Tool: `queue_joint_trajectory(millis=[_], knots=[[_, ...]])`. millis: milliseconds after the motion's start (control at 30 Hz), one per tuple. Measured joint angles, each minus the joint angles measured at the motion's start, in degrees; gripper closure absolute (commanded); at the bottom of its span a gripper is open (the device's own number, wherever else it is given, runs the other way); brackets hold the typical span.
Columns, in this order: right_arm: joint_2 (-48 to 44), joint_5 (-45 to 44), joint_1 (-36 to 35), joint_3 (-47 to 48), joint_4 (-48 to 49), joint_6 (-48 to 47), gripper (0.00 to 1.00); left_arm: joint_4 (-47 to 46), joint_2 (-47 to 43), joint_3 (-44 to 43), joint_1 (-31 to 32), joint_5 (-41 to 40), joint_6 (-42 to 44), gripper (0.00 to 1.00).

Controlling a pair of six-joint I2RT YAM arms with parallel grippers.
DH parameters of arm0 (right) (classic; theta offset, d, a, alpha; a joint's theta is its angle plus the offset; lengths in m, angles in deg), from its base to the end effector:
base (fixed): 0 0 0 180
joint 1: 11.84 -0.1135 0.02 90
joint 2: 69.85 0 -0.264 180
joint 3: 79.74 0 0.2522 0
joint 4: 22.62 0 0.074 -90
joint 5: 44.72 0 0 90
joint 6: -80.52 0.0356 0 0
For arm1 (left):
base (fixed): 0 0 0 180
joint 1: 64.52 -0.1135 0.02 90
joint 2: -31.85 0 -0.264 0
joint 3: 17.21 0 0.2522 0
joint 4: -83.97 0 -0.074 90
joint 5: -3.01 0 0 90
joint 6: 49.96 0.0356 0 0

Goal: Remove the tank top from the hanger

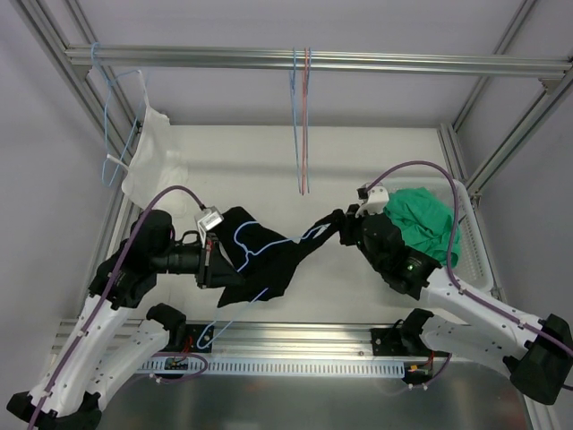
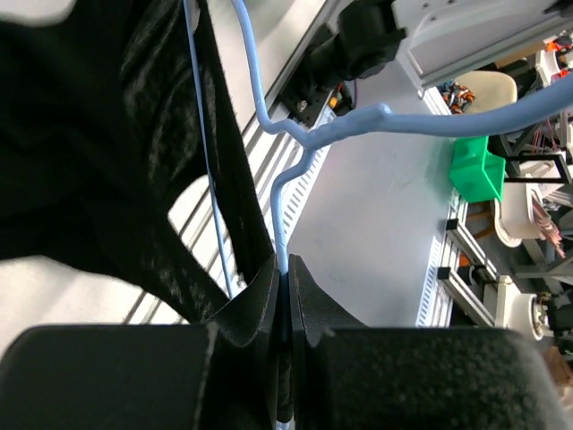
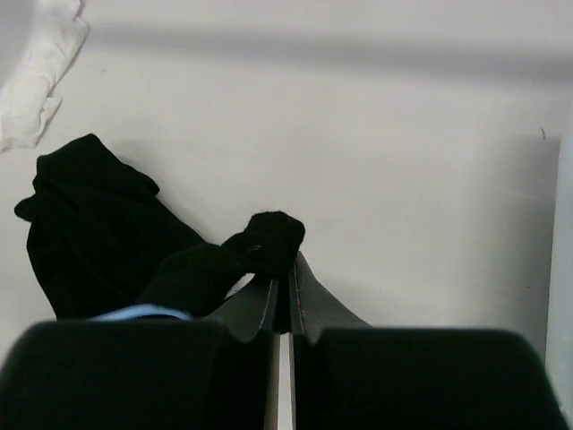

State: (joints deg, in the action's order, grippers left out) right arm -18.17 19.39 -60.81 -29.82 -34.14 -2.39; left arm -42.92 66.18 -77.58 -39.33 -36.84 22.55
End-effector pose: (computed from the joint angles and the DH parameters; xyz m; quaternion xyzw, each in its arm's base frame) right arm 0.1506 0.1494 0.2885 -0.1433 0.7634 0.1292 0.6164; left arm 0.0922 -0.0736 0.3290 0.2726 0.7560 -0.5087 0.3088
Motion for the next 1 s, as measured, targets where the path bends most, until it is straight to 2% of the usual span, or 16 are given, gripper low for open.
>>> queue_joint_trajectory(millis=[167,267,333,467,567,700,833,1000], knots=[[-3.4,5.6,0.4,-1.5,-2.1,0.3,1.00,-5.0,-0.2,-4.5,0.0,0.8,-2.3,1.00],[-7.8,12.8,0.5,-2.3,-2.6,0.3,1.00,-11.6,0.2,-6.3,0.4,0.3,-5.1,1.00],[-10.7,21.0,0.5,-2.5,-2.0,0.2,1.00,-17.4,1.0,-6.8,2.1,-0.4,-7.3,1.00],[-13.3,36.1,-0.9,-3.1,0.7,0.1,1.00,-29.5,3.5,-8.0,10.1,-4.2,-9.5,1.00],[-12.9,43.5,-5.7,-3.6,1.7,-1.2,1.00,-37.1,5.6,-10.3,17.5,-8.7,-7.5,1.00],[-14.1,40.7,-9.0,-6.8,-0.7,-2.3,1.00,-46.4,7.0,-13.1,23.1,-17.7,-2.1,1.00],[-17.1,33.0,-8.9,-9.0,-7.5,-2.7,1.00,-56.9,6.9,-13.2,23.3,-28.5,4.1,1.00],[-19.9,22.5,-8.9,-9.0,-15.1,-3.1,1.00,-65.1,5.4,-12.7,23.3,-43.5,9.7,1.00]])
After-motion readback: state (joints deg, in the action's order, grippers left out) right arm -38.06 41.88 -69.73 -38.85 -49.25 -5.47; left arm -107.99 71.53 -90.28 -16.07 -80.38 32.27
